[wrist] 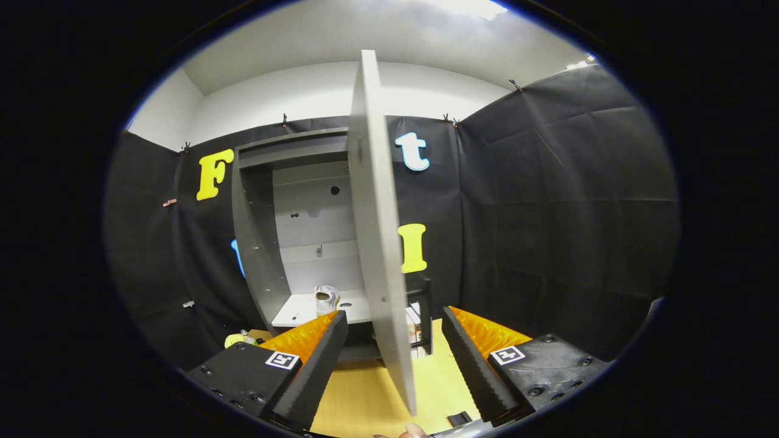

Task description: Open the shoe cabinet door, grab the shoes and put them into the shoe cabinet, then close the shoe cabinet door.

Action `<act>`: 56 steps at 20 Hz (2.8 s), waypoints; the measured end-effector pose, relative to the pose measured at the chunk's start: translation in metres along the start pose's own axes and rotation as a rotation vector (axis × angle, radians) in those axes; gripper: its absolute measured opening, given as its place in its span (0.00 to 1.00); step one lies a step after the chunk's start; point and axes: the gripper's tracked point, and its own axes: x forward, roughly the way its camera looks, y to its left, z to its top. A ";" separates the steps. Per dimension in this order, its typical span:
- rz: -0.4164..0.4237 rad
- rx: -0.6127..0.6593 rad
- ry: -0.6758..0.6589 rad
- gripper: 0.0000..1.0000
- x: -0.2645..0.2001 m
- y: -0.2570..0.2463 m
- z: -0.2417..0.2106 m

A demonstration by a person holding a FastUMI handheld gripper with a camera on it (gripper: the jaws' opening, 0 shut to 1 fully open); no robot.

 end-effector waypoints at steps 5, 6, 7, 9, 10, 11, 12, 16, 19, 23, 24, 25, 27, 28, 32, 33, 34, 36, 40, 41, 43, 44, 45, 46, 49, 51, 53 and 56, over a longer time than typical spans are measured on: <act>0.016 0.008 0.030 0.98 0.024 -0.039 -0.009; 0.022 0.007 0.033 0.98 0.030 -0.043 -0.009; 0.028 0.008 0.039 0.98 0.037 -0.047 -0.012; 0.046 0.012 0.059 0.98 0.044 -0.049 -0.017; 0.051 0.013 0.063 0.98 0.047 -0.049 -0.018; 0.060 0.018 0.065 0.98 0.051 -0.048 -0.019; 0.072 0.020 0.066 0.98 0.053 -0.046 -0.020; 0.097 0.007 0.060 0.98 0.058 -0.042 -0.019; 0.126 0.017 0.070 0.98 0.058 -0.028 -0.023; 0.186 0.002 0.080 0.98 0.056 0.019 -0.032; 0.195 -0.006 0.079 0.98 0.056 0.030 -0.033; 0.201 -0.010 0.079 0.98 0.056 0.038 -0.034; 0.208 -0.002 0.084 0.98 0.055 0.057 -0.039; 0.210 0.007 0.085 0.98 0.055 0.065 -0.041; 0.209 0.014 0.089 0.98 0.058 0.102 -0.049; 0.207 0.010 0.088 0.98 0.058 0.108 -0.049; 0.206 0.007 0.086 0.98 0.059 0.119 -0.050; 0.207 0.006 0.086 0.98 0.064 0.141 -0.056; 0.220 0.003 0.086 0.98 0.079 0.183 -0.064; 0.224 0.000 0.086 0.98 0.085 0.191 -0.065; 0.227 -0.008 0.077 0.98 0.093 0.208 -0.066; 0.231 -0.012 0.077 0.99 0.097 0.219 -0.069; 0.233 -0.015 0.078 1.00 0.099 0.232 -0.071; 0.235 -0.018 0.081 1.00 0.102 0.242 -0.074; 0.266 -0.037 0.094 0.98 0.112 0.274 -0.080; 0.273 -0.052 0.094 0.98 0.114 0.288 -0.083; 0.280 -0.060 0.080 0.98 0.112 0.301 -0.080; 0.286 -0.076 0.064 0.98 0.105 0.320 -0.075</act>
